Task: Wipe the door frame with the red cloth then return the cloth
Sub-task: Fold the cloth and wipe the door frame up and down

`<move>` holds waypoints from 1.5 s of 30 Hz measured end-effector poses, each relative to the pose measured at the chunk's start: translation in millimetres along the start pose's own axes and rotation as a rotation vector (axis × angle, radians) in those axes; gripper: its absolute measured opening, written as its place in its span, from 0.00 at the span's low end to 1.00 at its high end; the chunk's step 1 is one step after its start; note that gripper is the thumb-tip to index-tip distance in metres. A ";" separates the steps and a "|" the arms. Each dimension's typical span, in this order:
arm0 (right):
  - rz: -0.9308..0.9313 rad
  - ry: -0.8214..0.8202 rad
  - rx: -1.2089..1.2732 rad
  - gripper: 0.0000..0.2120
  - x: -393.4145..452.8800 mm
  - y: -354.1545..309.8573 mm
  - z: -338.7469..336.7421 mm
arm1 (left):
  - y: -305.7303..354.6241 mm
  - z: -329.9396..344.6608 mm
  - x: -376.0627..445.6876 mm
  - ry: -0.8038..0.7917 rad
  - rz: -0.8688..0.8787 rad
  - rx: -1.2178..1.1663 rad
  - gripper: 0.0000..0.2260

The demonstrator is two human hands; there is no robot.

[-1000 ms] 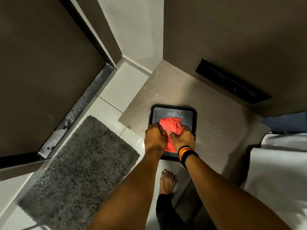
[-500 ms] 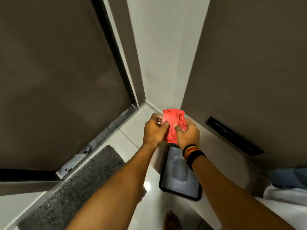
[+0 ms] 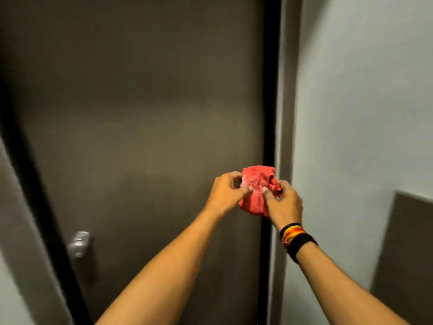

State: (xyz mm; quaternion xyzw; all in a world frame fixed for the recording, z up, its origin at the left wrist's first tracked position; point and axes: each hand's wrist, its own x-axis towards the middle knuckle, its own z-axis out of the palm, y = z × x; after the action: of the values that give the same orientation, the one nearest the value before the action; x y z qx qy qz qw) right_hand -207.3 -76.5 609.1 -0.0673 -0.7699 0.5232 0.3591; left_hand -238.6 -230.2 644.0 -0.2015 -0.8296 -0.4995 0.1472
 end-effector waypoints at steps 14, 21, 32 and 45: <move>-0.339 -0.425 0.473 0.18 -167.1 -343.9 258.3 | 20.2 -465.4 -134.8 0.484 -0.052 0.302 0.13; -0.484 -0.421 0.378 0.35 -266.2 -316.0 351.7 | -71.0 -514.7 -187.8 0.438 -0.350 0.629 0.16; -0.797 -0.402 -0.220 0.46 -316.5 -221.7 454.4 | -168.7 -526.2 -215.2 0.456 -0.065 1.026 0.14; -0.941 -0.078 -0.179 0.44 -294.7 -256.8 513.1 | -153.8 -627.1 -96.7 0.921 0.239 1.203 0.27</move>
State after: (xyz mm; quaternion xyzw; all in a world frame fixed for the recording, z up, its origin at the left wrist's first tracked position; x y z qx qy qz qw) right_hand -241.3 -720.3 586.4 0.2772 -0.7718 0.2376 0.5206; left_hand -201.0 -869.8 769.6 0.0536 -0.7861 0.0237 0.6153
